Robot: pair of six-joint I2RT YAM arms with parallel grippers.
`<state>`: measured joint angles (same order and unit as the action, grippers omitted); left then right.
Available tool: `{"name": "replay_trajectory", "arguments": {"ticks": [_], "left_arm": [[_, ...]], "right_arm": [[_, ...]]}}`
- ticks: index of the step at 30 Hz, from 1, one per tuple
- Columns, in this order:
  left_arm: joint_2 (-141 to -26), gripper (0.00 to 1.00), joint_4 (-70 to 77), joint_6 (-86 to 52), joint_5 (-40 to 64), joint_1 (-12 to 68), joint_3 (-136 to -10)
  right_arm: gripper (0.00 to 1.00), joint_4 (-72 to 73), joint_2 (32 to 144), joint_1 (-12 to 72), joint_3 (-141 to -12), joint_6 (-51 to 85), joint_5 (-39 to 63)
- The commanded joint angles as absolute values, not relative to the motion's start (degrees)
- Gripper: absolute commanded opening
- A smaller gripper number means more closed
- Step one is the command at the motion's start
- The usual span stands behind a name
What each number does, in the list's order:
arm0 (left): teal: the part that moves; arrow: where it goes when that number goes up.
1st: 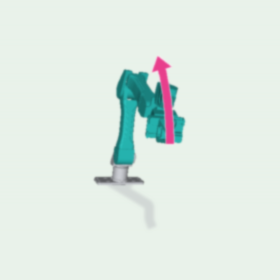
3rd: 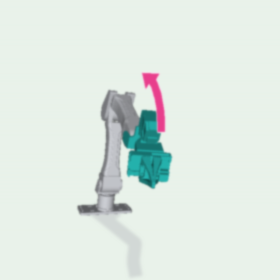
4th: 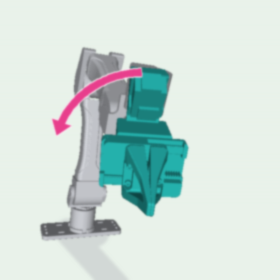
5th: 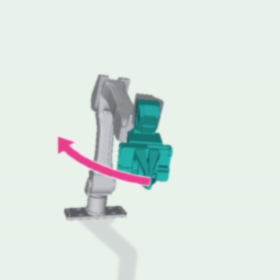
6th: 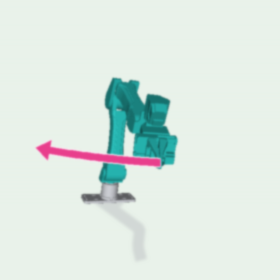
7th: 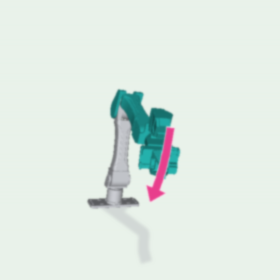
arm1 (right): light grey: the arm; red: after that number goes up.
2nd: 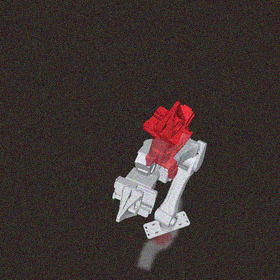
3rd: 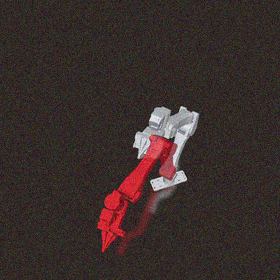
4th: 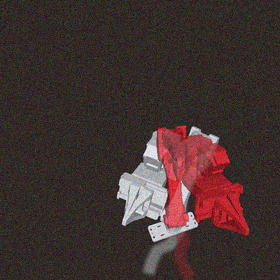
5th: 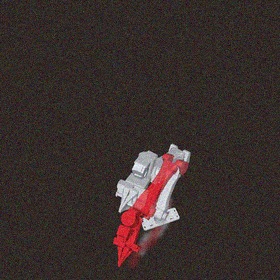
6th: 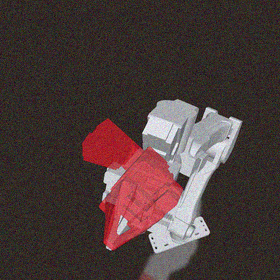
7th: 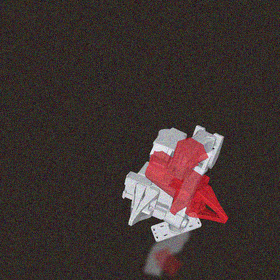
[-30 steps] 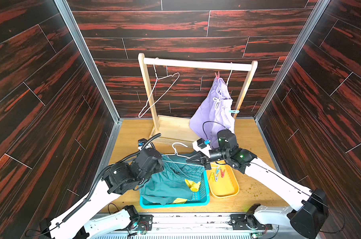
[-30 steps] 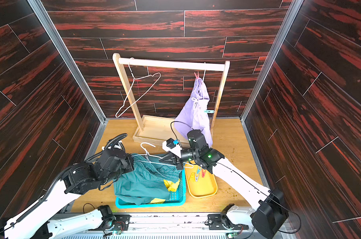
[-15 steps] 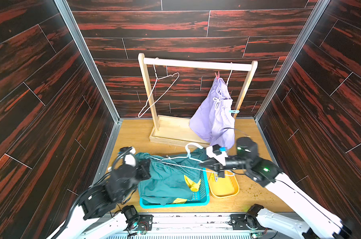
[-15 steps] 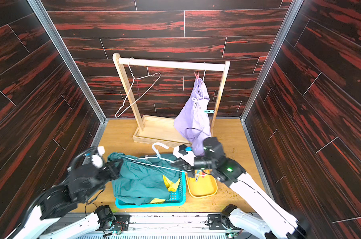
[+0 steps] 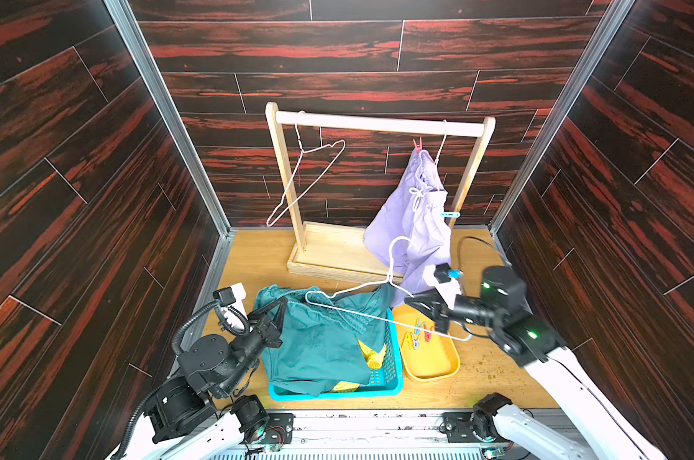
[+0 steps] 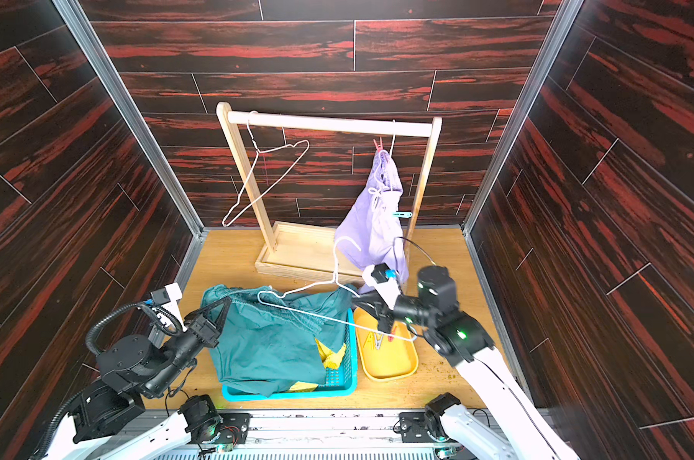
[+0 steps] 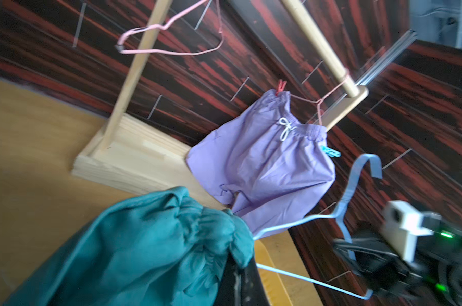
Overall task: Remove the clothespins securing shorts to the hanger
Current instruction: Remove the shorts from the hanger.
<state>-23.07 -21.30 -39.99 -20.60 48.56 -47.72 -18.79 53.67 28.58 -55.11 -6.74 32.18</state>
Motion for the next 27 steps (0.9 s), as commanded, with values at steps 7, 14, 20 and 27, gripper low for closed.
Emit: {"name": "replay_trajectory", "arguments": {"ticks": [7, 14, 20, 27], "left_arm": [[-20.41, 0.0, -12.92, -37.53, -16.95, 48.6, -46.38], [-20.3, 0.0, -14.33, -37.57, -17.84, 48.56, -46.24], [-20.87, 0.0, -14.65, -37.31, -18.38, 48.59, -46.26], [-21.44, 0.0, -13.26, -36.81, -17.64, 48.59, -45.9]], "right_arm": [[0.0, -3.01, 60.24, 28.3, -53.0, 1.52, 21.01], [0.0, -4.62, 55.75, 27.54, -52.21, 0.28, 23.18], [0.0, -16.07, 47.6, 26.3, -52.34, -6.27, 33.92], [0.0, -26.1, 40.97, 24.14, -55.27, -10.49, 29.21]]}}
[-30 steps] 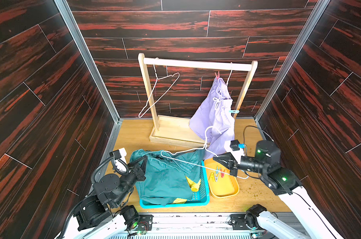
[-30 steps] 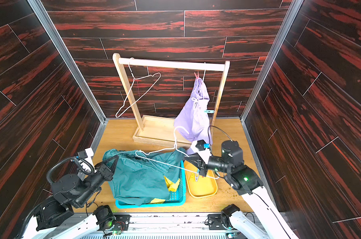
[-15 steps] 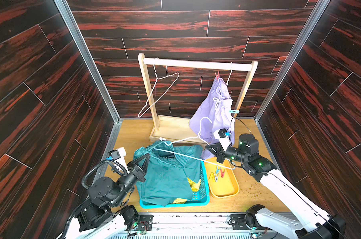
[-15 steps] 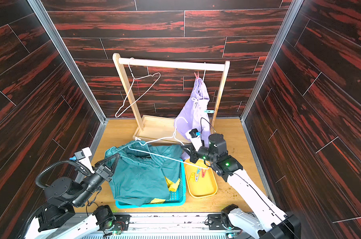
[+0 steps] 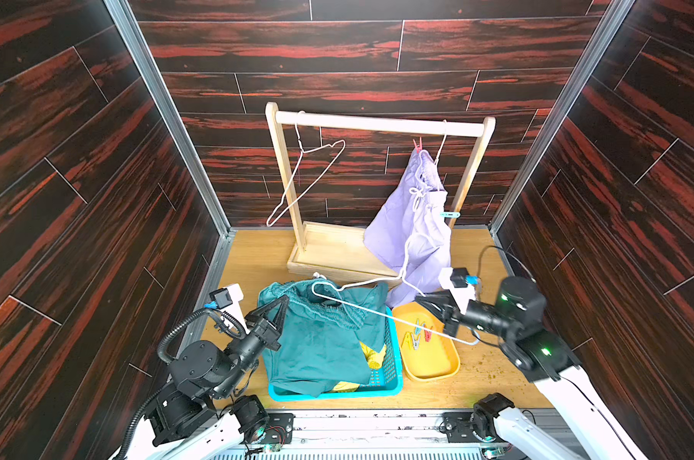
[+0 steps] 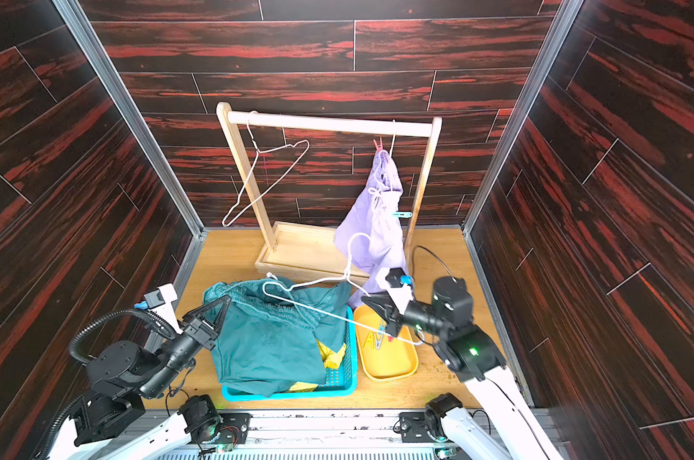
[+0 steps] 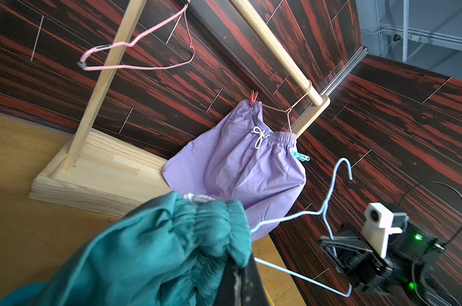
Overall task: Remove the clothespins securing shorts to the hanger
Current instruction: Remove the shorts from the hanger.
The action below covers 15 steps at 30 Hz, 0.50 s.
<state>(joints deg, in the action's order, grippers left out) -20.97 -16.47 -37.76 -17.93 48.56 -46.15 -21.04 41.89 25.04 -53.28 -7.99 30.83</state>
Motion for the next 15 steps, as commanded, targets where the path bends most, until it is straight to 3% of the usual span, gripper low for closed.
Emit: {"name": "replay_trajectory", "arguments": {"ticks": [1, 10, 15], "left_arm": [[-21.45, 0.0, -13.25, -36.87, -17.79, 48.6, -45.87], [-21.53, 0.0, -12.36, -36.12, -15.44, 48.62, -46.05], [-21.88, 0.0, -12.64, -36.34, -14.77, 48.56, -46.23]], "right_arm": [[0.0, -26.6, 40.64, 23.6, -55.52, -10.9, 29.18], [0.0, -25.03, 40.38, 19.8, -55.73, -11.87, 23.87], [0.0, -15.42, 40.66, 18.15, -54.44, -9.16, 24.35]]}}
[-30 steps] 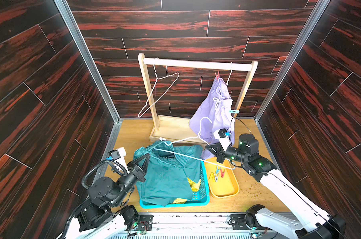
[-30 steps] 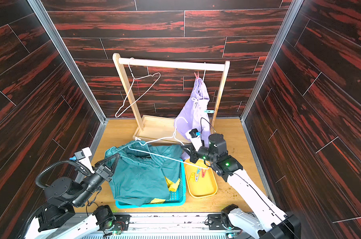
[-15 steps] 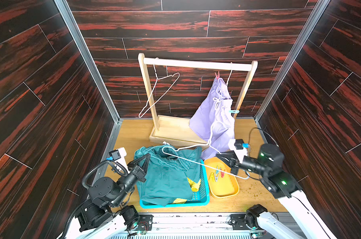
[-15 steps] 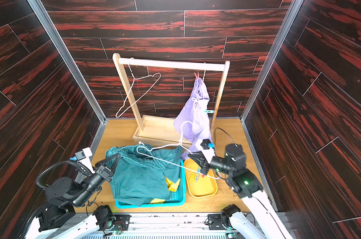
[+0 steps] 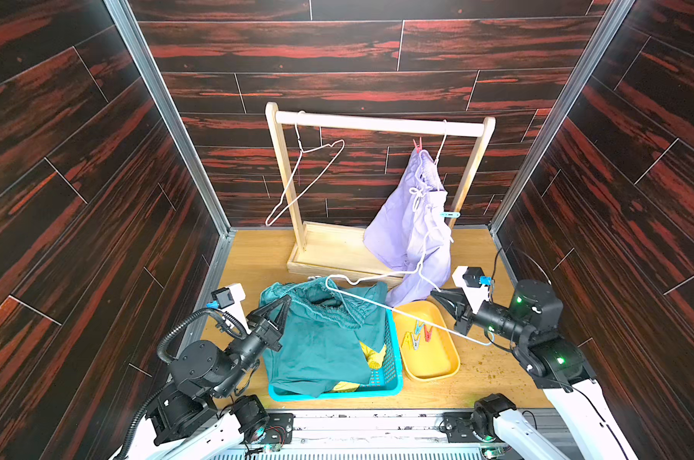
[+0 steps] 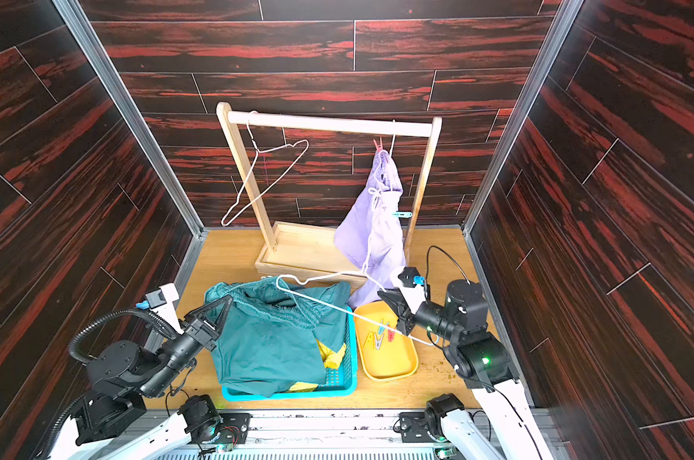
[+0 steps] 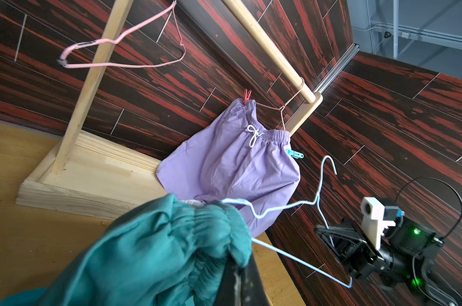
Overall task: Remove the clothespins securing shorts to the hanger
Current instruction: Remove the shorts from the hanger, then place the shorts in the basket.
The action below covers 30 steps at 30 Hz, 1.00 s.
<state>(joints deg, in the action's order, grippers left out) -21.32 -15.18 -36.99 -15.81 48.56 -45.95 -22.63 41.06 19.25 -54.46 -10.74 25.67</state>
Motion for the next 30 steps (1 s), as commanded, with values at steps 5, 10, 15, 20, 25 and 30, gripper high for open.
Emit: {"name": "replay_trajectory", "arguments": {"ticks": [5, 10, 15, 20, 25, 30], "left_arm": [[-22.23, 0.0, -12.74, -36.32, -14.64, 48.59, -46.23], [-24.05, 0.0, -9.81, -34.37, -11.0, 48.57, -46.54], [-25.86, 0.0, -2.98, -32.33, -4.0, 48.59, -46.87], [-25.03, 0.0, 10.28, -31.69, -1.47, 48.59, -45.43], [-25.73, 0.0, 9.54, -28.06, -2.18, 48.6, -48.5], [-25.9, 0.0, 8.88, -23.95, -8.7, 48.6, -48.26]], "right_arm": [[0.0, -11.69, 40.42, 13.8, -53.77, -8.37, 24.44], [0.0, -13.12, 46.26, 12.02, -56.09, -7.75, 28.05], [0.0, -1.99, 51.76, 12.49, -52.73, -3.77, 33.79], [0.0, 2.27, 60.2, 22.95, -51.0, -5.94, 28.3], [0.0, 7.1, 67.4, 31.64, -50.83, -2.47, 28.42], [0.0, -4.58, 65.14, 42.04, -54.66, -2.12, 24.45]]}}
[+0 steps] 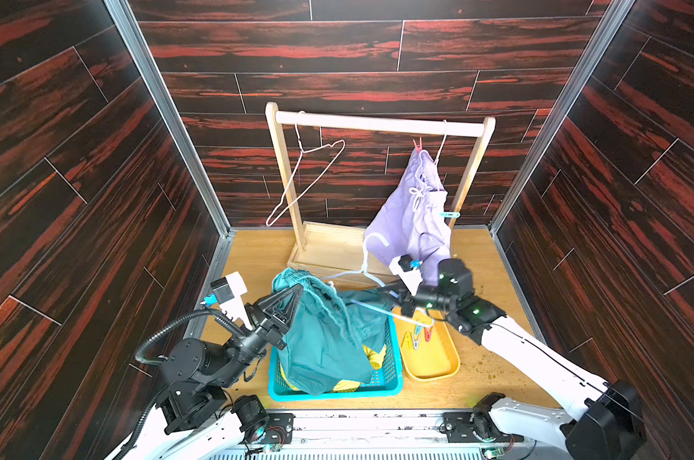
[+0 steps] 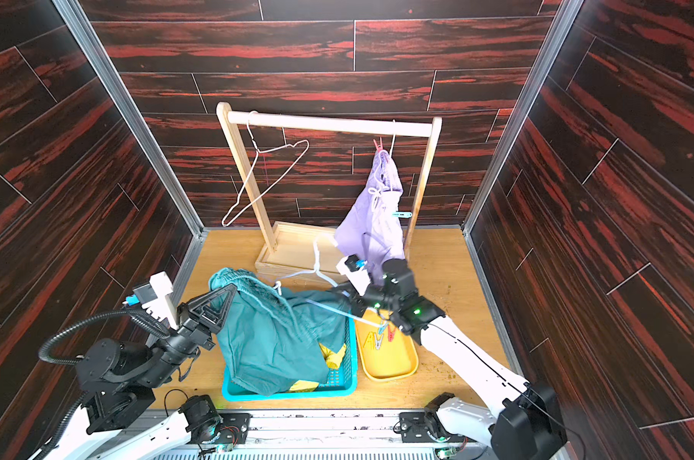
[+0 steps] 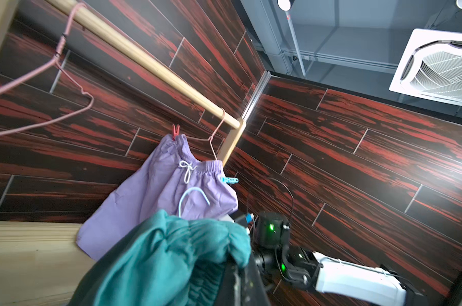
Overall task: Remove the clothespins securing shorts to the hanger
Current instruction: Place the shorts in the basket.
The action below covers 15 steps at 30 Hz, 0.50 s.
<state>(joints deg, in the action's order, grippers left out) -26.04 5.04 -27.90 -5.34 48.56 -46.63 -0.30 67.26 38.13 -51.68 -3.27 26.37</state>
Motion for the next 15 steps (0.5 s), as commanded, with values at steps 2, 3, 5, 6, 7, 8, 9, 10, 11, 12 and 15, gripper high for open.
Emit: {"name": "replay_trajectory", "arguments": {"ticks": [2, 3, 5, 6, 7, 8, 9, 10, 11, 12, 15], "left_arm": [[-26.39, 0.0, 8.47, -22.73, -10.27, 48.59, -48.38], [-26.53, 0.0, 8.63, -22.16, -10.94, 48.56, -48.33], [-26.88, 0.0, 9.83, -21.5, -12.1, 48.56, -47.73], [-27.18, 0.0, 10.46, -21.15, -12.32, 48.6, -47.63], [-27.48, 0.0, 10.87, -20.56, -12.32, 48.58, -47.57], [-27.85, 0.0, 10.78, -20.12, -12.43, 48.6, -47.77], [-28.26, 0.0, 10.41, -19.83, -12.75, 48.58, -48.05], [-28.67, 0.0, 10.22, -19.42, -12.96, 48.55, -48.17], [-29.03, 0.0, 10.13, -18.98, -13.0, 48.6, -48.32], [-29.55, 0.0, 9.81, -18.73, -13.25, 48.62, -48.42], [-30.76, 0.0, 8.84, -18.15, -14.25, 48.6, -48.8]], "right_arm": [[0.0, -7.88, 63.57, 45.93, -55.81, 0.74, 24.0], [0.0, -8.55, 62.92, 48.14, -55.94, 2.38, 23.94], [0.0, -9.29, 62.57, 52.99, -56.1, 4.99, 23.14], [0.0, -9.57, 62.88, 55.46, -56.33, 5.96, 22.53], [0.0, -9.31, 63.33, 57.88, -56.57, 6.83, 22.01], [0.0, -8.49, 63.77, 59.6, -56.6, 7.59, 21.72], [0.0, -6.93, 64.19, 61.11, -56.17, 8.48, 21.62], [0.0, -4.63, 64.57, 62.21, -55.57, 9.66, 21.68], [0.0, -2.61, 64.96, 62.76, -54.9, 10.89, 21.99], [0.0, -0.34, 65.5, 63.08, -54.3, 12.24, 22.52], [0.0, 2.81, 66.48, 63.8, -53.44, 14.83, 23.36]]}}
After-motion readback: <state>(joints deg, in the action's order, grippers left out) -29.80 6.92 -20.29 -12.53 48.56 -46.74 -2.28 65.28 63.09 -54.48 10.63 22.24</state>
